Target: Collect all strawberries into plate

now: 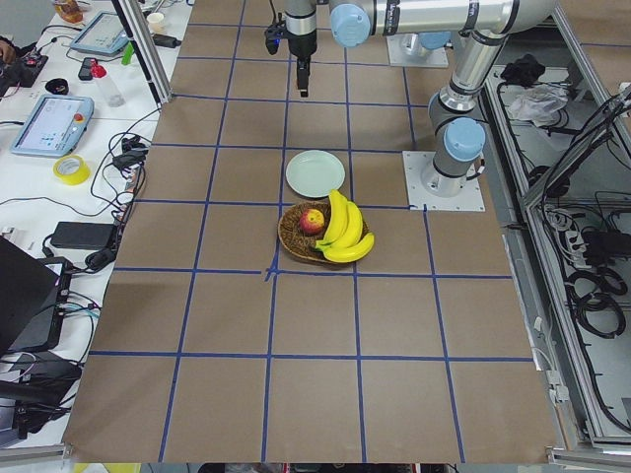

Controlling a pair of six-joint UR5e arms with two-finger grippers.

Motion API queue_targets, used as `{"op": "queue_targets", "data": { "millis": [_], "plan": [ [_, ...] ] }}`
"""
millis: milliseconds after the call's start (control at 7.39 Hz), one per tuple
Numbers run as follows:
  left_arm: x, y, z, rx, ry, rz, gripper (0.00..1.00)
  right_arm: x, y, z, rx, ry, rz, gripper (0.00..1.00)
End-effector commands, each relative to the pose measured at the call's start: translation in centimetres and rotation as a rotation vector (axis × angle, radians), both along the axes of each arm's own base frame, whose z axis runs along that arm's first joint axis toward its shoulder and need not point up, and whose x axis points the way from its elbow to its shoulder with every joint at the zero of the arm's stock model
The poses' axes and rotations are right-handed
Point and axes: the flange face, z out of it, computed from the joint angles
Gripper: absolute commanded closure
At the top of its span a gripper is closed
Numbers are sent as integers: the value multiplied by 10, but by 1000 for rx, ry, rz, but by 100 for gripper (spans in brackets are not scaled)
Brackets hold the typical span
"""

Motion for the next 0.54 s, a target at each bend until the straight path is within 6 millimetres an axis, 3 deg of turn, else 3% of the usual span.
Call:
{"op": "queue_targets", "data": {
  "millis": [0, 406],
  "plan": [
    [0, 1, -1, 2, 0, -1, 0, -1, -3, 0, -22, -9, -7, 0],
    [0, 2, -4, 10, -4, -1, 0, -1, -8, 1, -51, -15, -8, 0]
  ]
}}
